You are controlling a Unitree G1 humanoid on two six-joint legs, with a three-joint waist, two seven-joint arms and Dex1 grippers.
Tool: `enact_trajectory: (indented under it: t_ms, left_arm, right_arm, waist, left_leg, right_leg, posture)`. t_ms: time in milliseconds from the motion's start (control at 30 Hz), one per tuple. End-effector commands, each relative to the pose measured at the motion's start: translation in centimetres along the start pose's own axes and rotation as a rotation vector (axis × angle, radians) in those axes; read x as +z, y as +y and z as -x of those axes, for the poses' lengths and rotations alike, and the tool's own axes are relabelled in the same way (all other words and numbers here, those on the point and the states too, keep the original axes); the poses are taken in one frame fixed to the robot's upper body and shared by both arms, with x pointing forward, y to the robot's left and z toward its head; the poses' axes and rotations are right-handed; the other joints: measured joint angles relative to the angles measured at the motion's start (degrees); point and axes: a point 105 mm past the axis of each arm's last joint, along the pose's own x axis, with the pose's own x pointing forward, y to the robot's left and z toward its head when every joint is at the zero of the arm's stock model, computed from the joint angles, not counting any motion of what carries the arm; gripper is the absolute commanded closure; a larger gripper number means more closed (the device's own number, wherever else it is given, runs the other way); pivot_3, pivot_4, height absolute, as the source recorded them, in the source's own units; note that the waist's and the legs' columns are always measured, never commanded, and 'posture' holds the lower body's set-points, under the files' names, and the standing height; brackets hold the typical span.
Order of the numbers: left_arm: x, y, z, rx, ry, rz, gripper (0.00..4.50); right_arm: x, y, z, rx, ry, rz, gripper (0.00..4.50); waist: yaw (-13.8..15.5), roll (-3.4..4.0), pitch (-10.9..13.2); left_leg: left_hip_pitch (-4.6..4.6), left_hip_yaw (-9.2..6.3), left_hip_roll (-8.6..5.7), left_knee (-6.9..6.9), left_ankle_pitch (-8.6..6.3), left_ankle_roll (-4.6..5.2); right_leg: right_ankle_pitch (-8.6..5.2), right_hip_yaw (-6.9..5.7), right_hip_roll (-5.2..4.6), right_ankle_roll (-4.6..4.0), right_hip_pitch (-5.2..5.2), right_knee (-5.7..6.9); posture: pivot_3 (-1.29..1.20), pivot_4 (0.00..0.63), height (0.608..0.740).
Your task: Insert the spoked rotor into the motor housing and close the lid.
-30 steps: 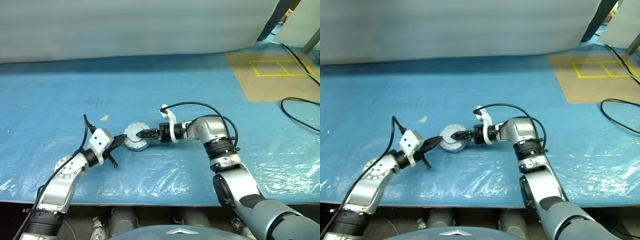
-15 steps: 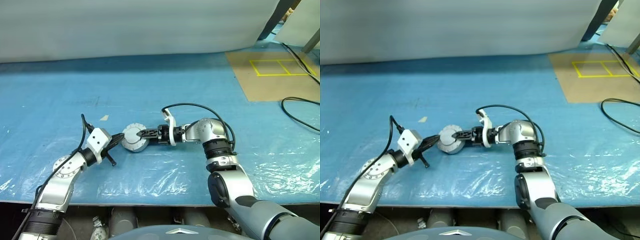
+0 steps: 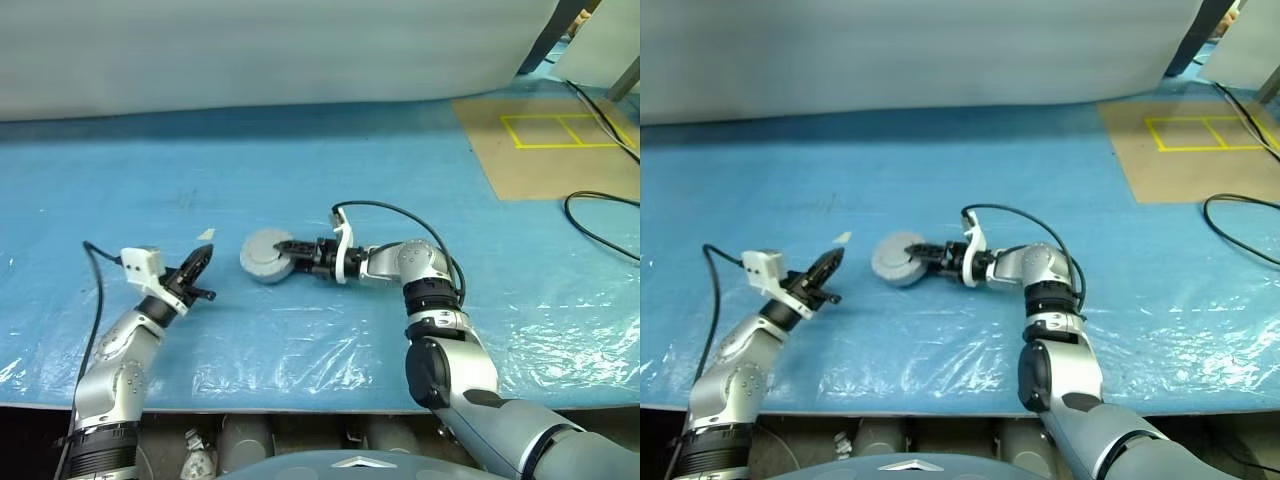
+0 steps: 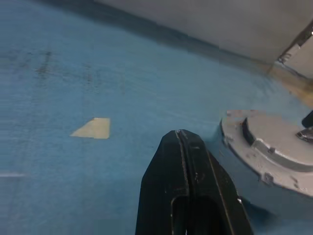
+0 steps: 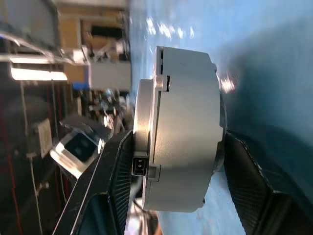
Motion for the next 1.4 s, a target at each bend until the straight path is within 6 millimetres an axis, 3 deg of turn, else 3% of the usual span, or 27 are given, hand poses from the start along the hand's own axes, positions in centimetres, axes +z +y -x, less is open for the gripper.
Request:
enact_trajectory:
  t_ms: [33,167,267,367,633,1167,1400]
  left_arm:
    - [0.8,-1.5,0.0,-0.063,-0.037,0.130,4.50]
    - [1.0,-3.2,-0.7,-0.121,-0.064,0.260,4.50]
    - [1.7,-4.4,-1.6,-0.151,-0.128,0.390,3.88]
    - [2.0,-5.7,-2.3,-0.189,-0.154,0.495,2.89]
    - [2.4,-6.0,-3.4,-0.176,-0.168,0.589,0.15]
    - [2.1,-6.3,-5.6,-0.159,-0.166,0.744,0.05]
    - [2.9,-6.8,-6.2,-0.170,-0.198,0.781,0.05]
  right_arm:
    - [2.8,3.7,-0.5,0.150,-0.133,0.027,2.12]
    - [3.9,4.6,-0.7,0.182,-0.206,0.023,2.12]
    - [4.6,5.1,-0.9,0.197,-0.247,0.028,2.12]
    - [4.9,5.5,-1.2,0.204,-0.265,0.041,2.12]
    - [4.5,6.2,-1.7,0.238,-0.250,0.059,2.12]
    - [1.8,7.9,-2.3,0.345,-0.123,0.092,2.12]
    - [0.6,8.1,-2.5,0.360,-0.072,0.105,2.12]
  waist:
    - [0.1,0.00,0.0]
    - [0.1,-0.04,0.0]
    - [0.2,-0.05,0.0]
    - [0.1,-0.06,0.0]
    - [-0.1,-0.07,0.1]
    - [0.1,-0.10,0.1]
    - [0.2,-0.10,0.1]
  left_leg:
    - [0.01,0.00,0.01,-0.02,0.00,0.00]
    - [-0.01,0.00,0.03,-0.04,-0.01,-0.02]
    - [-0.02,0.00,0.03,-0.03,-0.02,-0.02]
    - [-0.03,-0.02,0.03,-0.01,-0.01,-0.02]
    - [-0.04,-0.04,0.02,0.00,-0.02,-0.03]
    - [-0.27,-0.38,0.01,0.59,-0.02,-0.03]
    - [-0.36,-0.54,-0.02,0.78,-0.01,-0.02]
  right_leg:
    - [0.00,-0.02,0.00,0.00,0.00,0.00]
    - [0.00,-0.06,0.01,0.00,0.00,0.01]
    - [0.00,-0.06,0.00,0.00,0.00,0.01]
    - [0.00,-0.06,0.01,0.00,0.00,0.05]
    - [0.03,-0.07,0.02,0.05,0.00,0.07]
    - [0.05,-0.16,0.01,0.08,0.00,0.42]
    - [0.06,-0.17,0.01,0.11,0.00,0.54]
  posture:
    - [0.00,0.150,0.740]
    - [0.00,0.150,0.740]
    - [0.00,0.150,0.740]
    - [0.00,0.150,0.740]
    - [0.00,0.150,0.740]
    - [0.00,0.150,0.740]
    - [0.00,0.150,0.740]
